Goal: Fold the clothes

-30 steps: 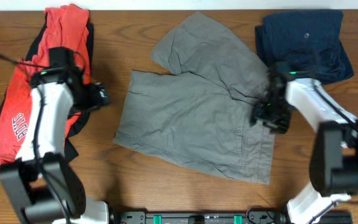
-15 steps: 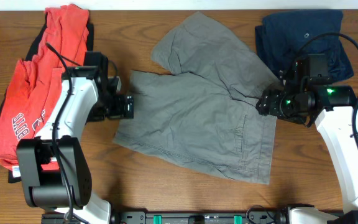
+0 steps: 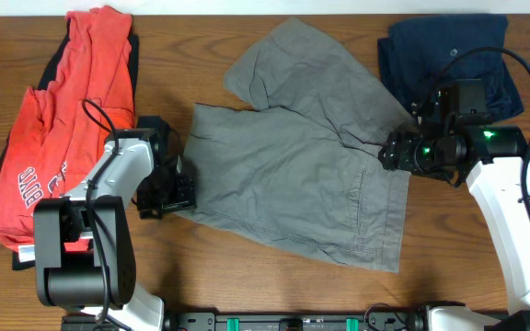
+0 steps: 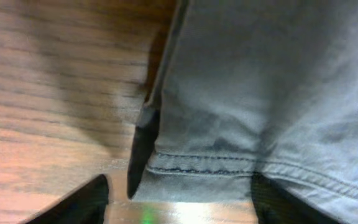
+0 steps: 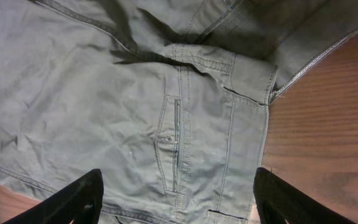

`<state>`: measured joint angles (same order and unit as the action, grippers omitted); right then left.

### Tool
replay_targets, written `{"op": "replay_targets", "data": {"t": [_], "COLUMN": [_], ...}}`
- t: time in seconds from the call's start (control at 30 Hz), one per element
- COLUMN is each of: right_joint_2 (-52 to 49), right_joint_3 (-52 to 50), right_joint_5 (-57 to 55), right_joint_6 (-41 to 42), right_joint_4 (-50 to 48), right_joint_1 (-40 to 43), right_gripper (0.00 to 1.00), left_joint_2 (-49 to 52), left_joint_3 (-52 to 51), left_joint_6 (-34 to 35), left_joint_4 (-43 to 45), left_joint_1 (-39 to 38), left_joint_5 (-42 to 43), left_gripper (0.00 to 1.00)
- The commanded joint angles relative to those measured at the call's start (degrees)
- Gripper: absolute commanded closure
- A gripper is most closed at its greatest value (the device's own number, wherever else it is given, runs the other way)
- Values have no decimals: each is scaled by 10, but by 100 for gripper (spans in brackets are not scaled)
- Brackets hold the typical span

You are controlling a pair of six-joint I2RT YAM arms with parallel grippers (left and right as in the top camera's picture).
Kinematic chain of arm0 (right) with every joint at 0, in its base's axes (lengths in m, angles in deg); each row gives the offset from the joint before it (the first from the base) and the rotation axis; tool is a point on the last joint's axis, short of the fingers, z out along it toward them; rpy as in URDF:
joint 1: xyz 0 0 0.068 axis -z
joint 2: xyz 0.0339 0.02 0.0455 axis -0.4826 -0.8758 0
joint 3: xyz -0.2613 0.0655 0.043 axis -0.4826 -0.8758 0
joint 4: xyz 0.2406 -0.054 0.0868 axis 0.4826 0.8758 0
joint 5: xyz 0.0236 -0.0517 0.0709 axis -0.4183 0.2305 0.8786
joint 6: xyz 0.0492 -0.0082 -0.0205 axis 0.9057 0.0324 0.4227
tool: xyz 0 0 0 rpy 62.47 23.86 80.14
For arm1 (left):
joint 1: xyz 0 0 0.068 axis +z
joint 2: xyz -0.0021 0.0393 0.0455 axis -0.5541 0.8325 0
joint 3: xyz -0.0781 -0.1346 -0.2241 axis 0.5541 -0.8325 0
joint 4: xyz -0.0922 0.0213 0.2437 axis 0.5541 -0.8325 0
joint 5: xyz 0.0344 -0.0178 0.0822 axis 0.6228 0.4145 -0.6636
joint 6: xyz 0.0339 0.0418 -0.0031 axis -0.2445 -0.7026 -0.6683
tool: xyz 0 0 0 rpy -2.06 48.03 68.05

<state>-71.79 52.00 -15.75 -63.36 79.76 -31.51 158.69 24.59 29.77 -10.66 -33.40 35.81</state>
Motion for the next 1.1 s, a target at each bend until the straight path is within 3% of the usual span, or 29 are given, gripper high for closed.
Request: {"op": "replay_targets", "data": {"t": [0.0, 0.03, 0.13, 0.43, 0.73, 1.07], "right_joint_2": [2, 2, 2, 1, -13, -16], "right_joint_3": [8, 8, 8, 8, 8, 8], "right_joint_5": [3, 3, 3, 2, 3, 2], "right_joint_6": [-12, -12, -12, -13, -13, -13], "right_joint_4": [-3, -4, -7, -30, -49, -54], "right_joint_1": [-4, -4, -4, -36, -49, -49], "right_gripper": [25, 25, 25, 27, 26, 26], "left_joint_2": [-1, -1, -1, -30, -110, -166], "left_joint_3": [2, 2, 2, 2, 2, -2], "left_joint_6": [7, 7, 13, 54, 17, 56], "left_joint_4": [-1, -1, -1, -24, -43, -106], "left_joint_1": [-1, -1, -1, 35, 73, 122], "left_joint_5": [8, 8, 8, 7, 24, 33], "left_gripper": [43, 51, 94, 94, 94, 94]}}
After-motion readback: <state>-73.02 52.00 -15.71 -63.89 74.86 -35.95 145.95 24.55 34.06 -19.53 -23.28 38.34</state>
